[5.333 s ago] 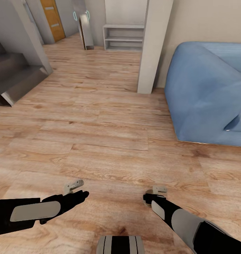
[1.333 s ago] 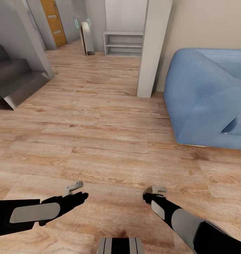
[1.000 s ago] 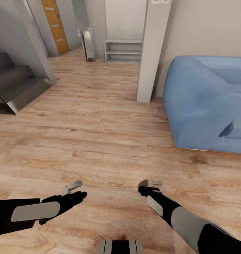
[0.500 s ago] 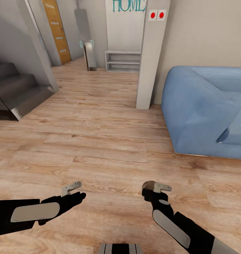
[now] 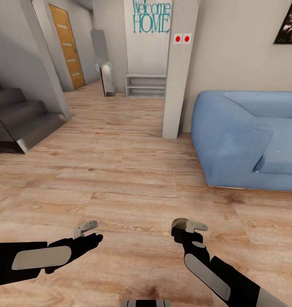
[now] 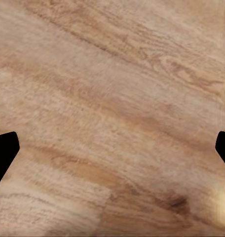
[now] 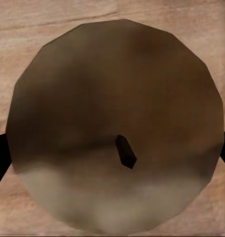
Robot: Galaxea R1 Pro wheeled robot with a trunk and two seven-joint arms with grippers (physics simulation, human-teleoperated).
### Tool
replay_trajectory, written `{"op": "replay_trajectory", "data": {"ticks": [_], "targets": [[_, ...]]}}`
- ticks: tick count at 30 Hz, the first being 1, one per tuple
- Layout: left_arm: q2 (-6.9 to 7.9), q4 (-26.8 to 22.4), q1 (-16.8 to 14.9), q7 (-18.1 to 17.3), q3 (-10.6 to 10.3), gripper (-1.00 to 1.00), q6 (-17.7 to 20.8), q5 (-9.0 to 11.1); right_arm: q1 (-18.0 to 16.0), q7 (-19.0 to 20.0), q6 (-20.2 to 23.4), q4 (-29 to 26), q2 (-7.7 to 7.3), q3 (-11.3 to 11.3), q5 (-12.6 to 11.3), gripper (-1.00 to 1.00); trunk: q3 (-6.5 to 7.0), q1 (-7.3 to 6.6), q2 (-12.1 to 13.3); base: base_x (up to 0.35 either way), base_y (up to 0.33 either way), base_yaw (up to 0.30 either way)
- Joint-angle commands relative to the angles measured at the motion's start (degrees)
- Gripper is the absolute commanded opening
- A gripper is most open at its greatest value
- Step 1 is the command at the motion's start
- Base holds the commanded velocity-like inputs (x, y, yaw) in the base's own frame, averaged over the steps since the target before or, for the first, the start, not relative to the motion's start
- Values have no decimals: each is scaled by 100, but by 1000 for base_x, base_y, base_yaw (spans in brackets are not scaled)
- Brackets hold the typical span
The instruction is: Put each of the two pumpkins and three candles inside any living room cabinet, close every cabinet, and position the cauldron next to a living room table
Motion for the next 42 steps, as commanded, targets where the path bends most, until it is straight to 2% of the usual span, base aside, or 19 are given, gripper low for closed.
{"op": "replay_trajectory", "data": {"ticks": [1, 22, 25, 30, 31, 32, 34, 36, 37, 38, 39, 40, 41, 42], "targets": [[3, -8, -7, -3, -10, 100, -31, 30, -8, -33, 26, -9, -4, 15, -26, -100, 24, -6, -1, -278, 178, -195], [7, -11, -7, -9, -18, 100, -31, 34, 0, -26, -3, 45, -2, 16, 5, -100, 618, -60, 27, -279, 178, -228], [-4, -9, -7, -4, -70, 100, -31, 36, 0, -20, -13, 163, -6, 10, 17, -100, 703, -68, 31, -281, 174, -232], [-59, 92, -7, -6, -468, 100, -75, 166, 0, 20, -281, 436, 6, 20, 136, -100, 830, -81, 38, -284, 144, -147], [-77, 138, -7, -6, -645, 100, -225, 250, 0, 26, -412, 469, 7, 23, 221, -100, 853, -83, 39, -117, 54, -29], [-80, 146, -7, -5, -704, 100, -279, 269, 0, 27, -440, 474, 7, 25, 235, -100, 876, -86, 41, -93, 43, -24], [-85, 194, -7, -4, -1048, 100, -472, 345, 5, 30, -533, 491, 10, 71, 265, -100, 920, -91, 43, -49, 23, -12], [-88, 299, -6, -9, -1424, 100, -570, 464, 34, 24, -690, 504, 40, 298, 290, -100, 965, -96, 46, -20, 9, -5], [-92, 391, -3, -20, -1603, 100, -603, 573, 56, 10, -913, 507, 60, 571, 304, -100, 986, -104, 57, -8, 4, -2], [-95, 417, -2, -28, -1643, 100, -610, 605, 61, 7, -1004, 509, 66, 666, 307, -100, 1004, -126, 97, -6, 3, -2], [-154, 555, 0, -108, -1778, 100, -626, 686, 72, 2, -1395, 584, 78, 1032, 308, -100, 1022, -148, 137, -3, 1, -1], [-224, 694, 0, -167, -1883, 100, -630, 710, 75, -2, -1577, 669, 82, 1187, 309, -100, 1040, -170, 177, -2, 1, 0], [-269, 779, 1, -202, -1950, 100, -632, 720, 76, -6, -1660, 709, 81, 1252, 309, -100, 1058, -192, 217, -1, 1, 0], [-448, 1055, -1, -326, -2165, 100, -633, 773, 77, -16, -1872, 796, 74, 1389, 306, -100, 1076, -214, 258, 0, 0, 0]]}}
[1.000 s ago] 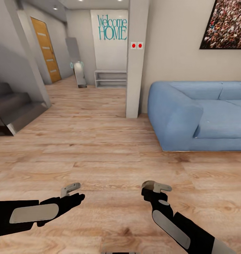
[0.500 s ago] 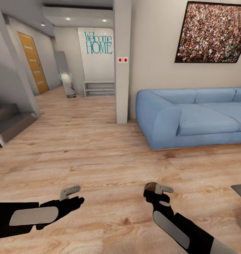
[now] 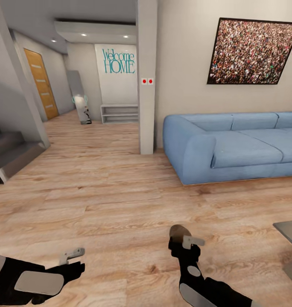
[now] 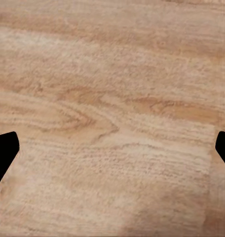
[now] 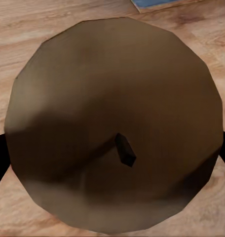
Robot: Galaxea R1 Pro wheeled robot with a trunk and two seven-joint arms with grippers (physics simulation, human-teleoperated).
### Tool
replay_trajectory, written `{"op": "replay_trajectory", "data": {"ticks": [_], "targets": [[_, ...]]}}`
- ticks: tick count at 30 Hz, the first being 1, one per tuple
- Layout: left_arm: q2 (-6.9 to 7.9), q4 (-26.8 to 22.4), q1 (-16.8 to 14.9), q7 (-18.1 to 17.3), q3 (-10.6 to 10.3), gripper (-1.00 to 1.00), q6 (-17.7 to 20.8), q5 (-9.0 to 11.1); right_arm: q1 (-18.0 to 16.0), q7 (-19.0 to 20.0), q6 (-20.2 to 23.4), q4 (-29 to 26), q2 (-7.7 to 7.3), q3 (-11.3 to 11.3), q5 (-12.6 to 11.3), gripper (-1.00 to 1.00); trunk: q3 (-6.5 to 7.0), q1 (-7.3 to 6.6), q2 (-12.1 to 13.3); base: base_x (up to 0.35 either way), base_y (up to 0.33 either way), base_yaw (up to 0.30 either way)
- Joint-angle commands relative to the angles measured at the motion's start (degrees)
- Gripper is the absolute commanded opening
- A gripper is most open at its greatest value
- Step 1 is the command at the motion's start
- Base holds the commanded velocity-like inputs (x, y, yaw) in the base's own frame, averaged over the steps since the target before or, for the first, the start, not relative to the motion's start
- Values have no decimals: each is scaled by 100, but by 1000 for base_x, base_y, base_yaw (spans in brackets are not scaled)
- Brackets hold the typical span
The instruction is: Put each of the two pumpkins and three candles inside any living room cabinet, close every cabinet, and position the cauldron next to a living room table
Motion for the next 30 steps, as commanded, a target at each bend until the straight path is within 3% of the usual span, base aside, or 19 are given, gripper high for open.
{"op": "replay_trajectory", "data": {"ticks": [1, 2, 3, 4, 5, 10, 15, 20, 26, 30], "targets": [[-154, 194, -9, -98, -140, 100, -25, 127, -9, -18, -179, 32, -9, 82, -52, -100, 13, -24, 38, 0, 0, 0], [-232, 291, -9, -146, -189, 100, -26, 204, -6, -22, -217, 47, -13, 101, -52, -100, 31, -46, 78, 0, 0, 0], [-385, 488, 3, -240, -273, 100, -28, 411, 8, -27, -271, 67, -18, 129, -53, -100, 49, -68, 118, 0, 0, 0], [-587, 792, 110, -416, -390, 100, -30, 765, 73, -26, -318, 99, -22, 156, -54, -100, 67, -90, 158, 0, 0, 0], [-873, 1657, 573, -1165, -581, 100, -23, 928, 411, 10, -727, 497, -26, 184, -55, -100, 85, -112, 198, 0, 0, 0], [-1042, 1880, 850, -1205, -595, 100, -23, 928, 531, -5, -1027, 865, -31, 182, -63, -100, 174, -222, 399, 0, 0, 0], [-1490, 2556, 1233, -1204, -596, 100, -22, 928, 568, 38, -1458, 1541, 35, 262, -77, -100, 270, -332, 600, -19, 11, -92], [-1559, 2674, 1309, -1208, -596, 100, -22, 928, 570, 328, -1610, 1827, 72, 272, -81, -100, 373, -441, 800, -220, 159, -238], [-1657, 3236, 1464, -1317, -596, 100, 10, 928, 571, 798, -1644, 2584, 443, 261, -58, -100, 493, -573, 1041, -258, 190, -257], [-1949, 4218, 1796, -1644, -592, 100, 385, 928, 571, 1260, -1806, 3260, 676, 235, -53, -100, 567, -661, 1201, -256, 193, -263]]}}
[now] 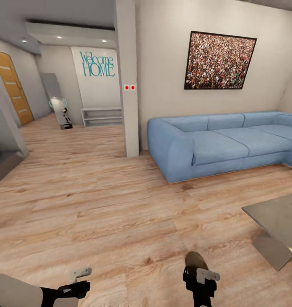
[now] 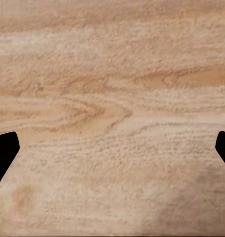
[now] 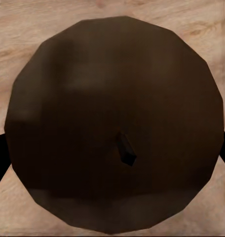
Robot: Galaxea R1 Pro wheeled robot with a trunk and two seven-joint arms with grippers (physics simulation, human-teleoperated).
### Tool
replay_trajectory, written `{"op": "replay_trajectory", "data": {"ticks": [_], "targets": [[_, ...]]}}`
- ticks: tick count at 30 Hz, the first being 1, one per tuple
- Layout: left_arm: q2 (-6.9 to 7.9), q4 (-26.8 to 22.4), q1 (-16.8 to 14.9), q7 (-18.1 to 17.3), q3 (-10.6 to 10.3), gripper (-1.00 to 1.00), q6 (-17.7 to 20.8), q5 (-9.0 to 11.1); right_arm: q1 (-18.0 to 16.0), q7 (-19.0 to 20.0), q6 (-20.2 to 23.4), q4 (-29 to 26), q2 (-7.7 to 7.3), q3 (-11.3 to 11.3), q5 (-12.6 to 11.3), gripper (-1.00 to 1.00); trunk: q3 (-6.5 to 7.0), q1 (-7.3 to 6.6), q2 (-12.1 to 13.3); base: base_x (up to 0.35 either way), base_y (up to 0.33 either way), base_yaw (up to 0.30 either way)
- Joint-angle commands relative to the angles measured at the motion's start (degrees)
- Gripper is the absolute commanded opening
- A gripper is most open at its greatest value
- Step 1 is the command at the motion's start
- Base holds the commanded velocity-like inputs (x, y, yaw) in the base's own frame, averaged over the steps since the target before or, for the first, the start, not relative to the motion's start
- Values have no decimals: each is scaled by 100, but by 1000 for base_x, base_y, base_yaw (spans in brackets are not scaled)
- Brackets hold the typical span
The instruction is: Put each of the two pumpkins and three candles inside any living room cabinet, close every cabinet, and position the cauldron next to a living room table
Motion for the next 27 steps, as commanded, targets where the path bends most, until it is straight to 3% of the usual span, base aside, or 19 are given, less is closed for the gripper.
{"op": "replay_trajectory", "data": {"ticks": [1, 3, 4, 5, 8, 9, 12, 20, 27], "targets": [[-350, 815, 205, -83, -18, 100, 689, 33, -12, 603, -431, 913, 287, 13, -35, -100, 13, -26, 38, -69, 60, -264], [-490, 1117, 325, -109, -14, 100, 898, 33, -12, 1044, -755, 1521, 488, -16, -40, -100, 49, -70, 118, -36, 31, -264], [-631, 1289, 438, -125, -12, 100, 1021, 33, -13, 1641, -1184, 2101, 707, -43, -47, -100, 67, -92, 158, -6, 5, -264], [-655, 1306, 451, -144, -13, 100, 1041, 33, -13, 1716, -1232, 2162, 730, -53, -51, -100, 85, -114, 198, -4, 3, -264], [-689, 1330, 468, -311, -13, 100, 1074, 33, -10, 1806, -1290, 2235, 753, -186, -60, -100, 139, -180, 319, -2, 2, -265], [-695, 1341, 473, -472, -12, 100, 1088, 33, -12, 1840, -1310, 2260, 763, -405, -61, -100, 157, -202, 359, -1, 0, -265], [-692, 1366, 475, -556, -7, 100, 1089, 33, -13, 1860, -1323, 2275, 769, -569, -61, -100, 211, -268, 479, 0, 0, -265], [-684, 1446, 476, -584, -2, 100, 1076, 33, -12, 1867, -1327, 2279, 770, -626, -55, -100, 359, -444, 800, -22, 0, -284], [-681, 1447, 478, -576, -2, 100, 1055, 33, -13, 1876, -1327, 2280, 770, -624, -44, -100, 500, -597, 1081, -288, 0, -293]]}}
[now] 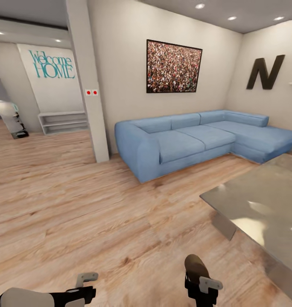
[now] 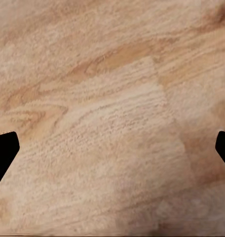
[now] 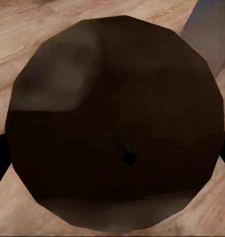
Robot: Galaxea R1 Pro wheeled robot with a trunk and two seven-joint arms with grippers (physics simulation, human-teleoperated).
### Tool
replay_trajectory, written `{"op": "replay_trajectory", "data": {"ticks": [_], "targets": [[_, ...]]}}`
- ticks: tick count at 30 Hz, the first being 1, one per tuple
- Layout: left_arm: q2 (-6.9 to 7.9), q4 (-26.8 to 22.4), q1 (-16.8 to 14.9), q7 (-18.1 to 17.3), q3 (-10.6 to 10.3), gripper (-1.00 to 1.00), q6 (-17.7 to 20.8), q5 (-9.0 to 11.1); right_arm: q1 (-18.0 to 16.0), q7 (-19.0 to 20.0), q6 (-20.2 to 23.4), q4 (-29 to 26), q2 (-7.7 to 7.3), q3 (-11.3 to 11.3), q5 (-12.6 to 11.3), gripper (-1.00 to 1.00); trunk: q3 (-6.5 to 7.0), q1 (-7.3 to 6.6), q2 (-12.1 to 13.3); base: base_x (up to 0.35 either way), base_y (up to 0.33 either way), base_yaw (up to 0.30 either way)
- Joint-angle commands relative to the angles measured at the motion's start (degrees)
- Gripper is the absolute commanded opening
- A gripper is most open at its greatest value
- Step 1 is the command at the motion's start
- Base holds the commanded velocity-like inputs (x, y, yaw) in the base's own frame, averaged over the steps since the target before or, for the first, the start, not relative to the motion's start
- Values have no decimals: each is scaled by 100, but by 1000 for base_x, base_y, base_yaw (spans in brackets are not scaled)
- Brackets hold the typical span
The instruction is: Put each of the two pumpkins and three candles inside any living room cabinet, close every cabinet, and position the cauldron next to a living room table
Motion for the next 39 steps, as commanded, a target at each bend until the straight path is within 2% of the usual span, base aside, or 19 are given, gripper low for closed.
{"op": "replay_trajectory", "data": {"ticks": [1, 9, 21, 30, 35, 39], "targets": [[3, -26, -9, 16, -47, 100, -52, 49, -6, -37, -8, -3, 1, 57, -10, -100, 15, -27, 38, -332, 0, -293], [-18, -26, -7, 16, -47, 100, -50, 49, -4, -37, -7, -3, 1, 57, -6, -100, 180, -203, 359, -284, 0, -293], [-25, -31, -4, 16, -47, 100, -52, 49, -5, -37, -8, -3, 1, 57, -4, -100, 429, -466, 841, -18, 0, -293], [-92, -41, -3, 8, -47, 100, -53, 49, -5, -37, -8, -3, 1, 65, 1, -100, 622, -664, 1202, 0, 0, -292], [-218, -61, 7, 2, -47, 100, -23, 49, -4, -37, -15, 12, -25, 71, -14, -100, 731, -774, 1402, 0, 0, -289], [-285, -76, 95, -8, -54, 100, -31, 49, -5, -45, -136, 380, -42, 74, -41, -100, 819, -861, 1562, 0, 0, -284]]}}
